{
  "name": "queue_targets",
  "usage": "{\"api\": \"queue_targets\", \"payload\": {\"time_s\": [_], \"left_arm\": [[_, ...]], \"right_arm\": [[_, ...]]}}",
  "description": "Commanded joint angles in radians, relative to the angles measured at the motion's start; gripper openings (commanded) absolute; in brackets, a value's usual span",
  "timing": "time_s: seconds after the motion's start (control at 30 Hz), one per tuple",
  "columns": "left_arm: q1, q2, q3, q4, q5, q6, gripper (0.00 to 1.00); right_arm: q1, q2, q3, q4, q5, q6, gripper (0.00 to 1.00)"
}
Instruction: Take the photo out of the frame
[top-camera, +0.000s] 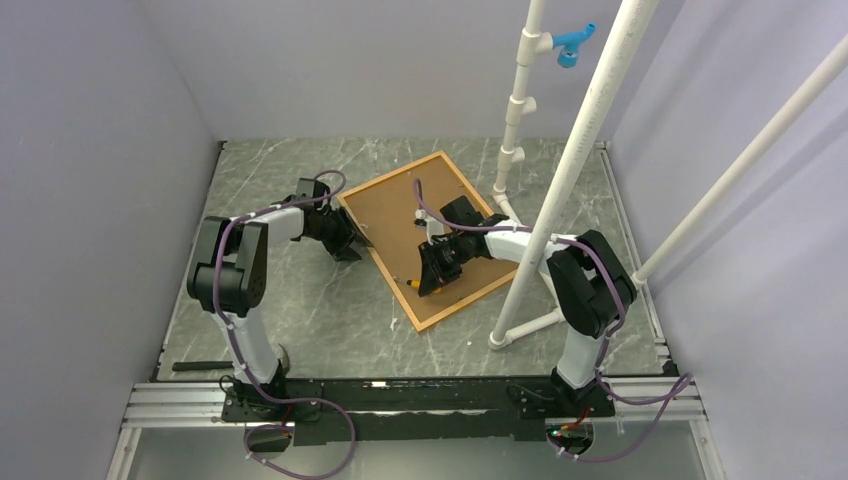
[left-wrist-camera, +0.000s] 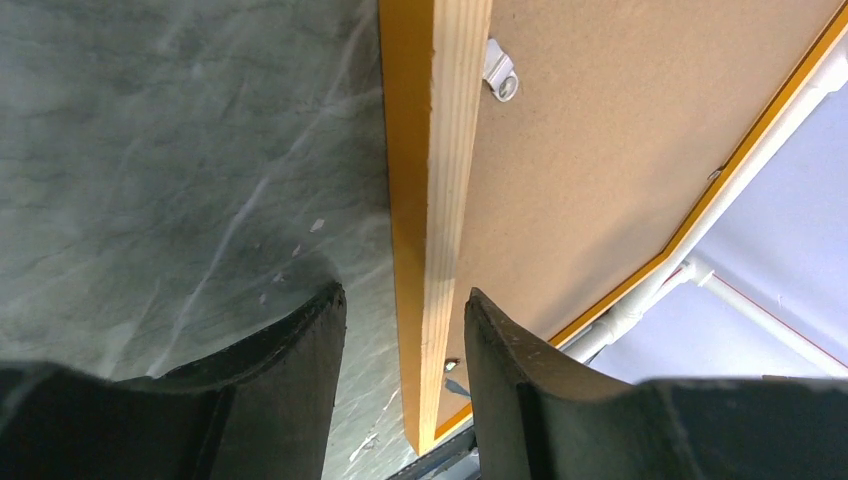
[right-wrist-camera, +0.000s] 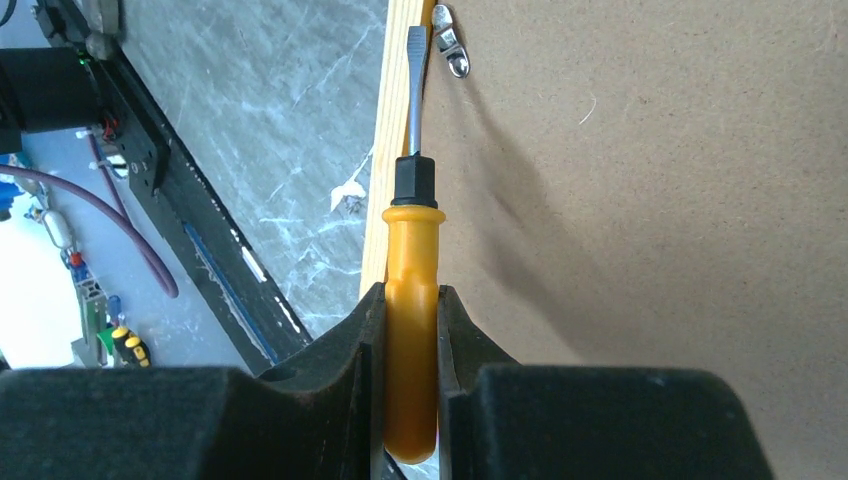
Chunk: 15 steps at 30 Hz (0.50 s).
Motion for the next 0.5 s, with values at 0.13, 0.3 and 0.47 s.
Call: {"api": "queue_targets", "payload": {"time_s": [0.13, 0.3, 0.47], "left_arm": [[-0.033, 0.030, 0.005, 0.027, 0.012, -0.004, 0.46], [-0.036, 0.043, 0.007, 0.022, 0.009, -0.006, 0.38], [-0.036, 0.055, 0.009, 0.024, 0.012, -0.006, 0.29]], "right_arm": [[0.011, -0.025, 0.003, -0.023, 0.040, -0.020, 0.00], [0.012, -0.027, -0.004, -0.024, 0.031, -0.020, 0.00], [0.012, -0.035, -0.011, -0.026, 0.009, -0.031, 0.00]]}}
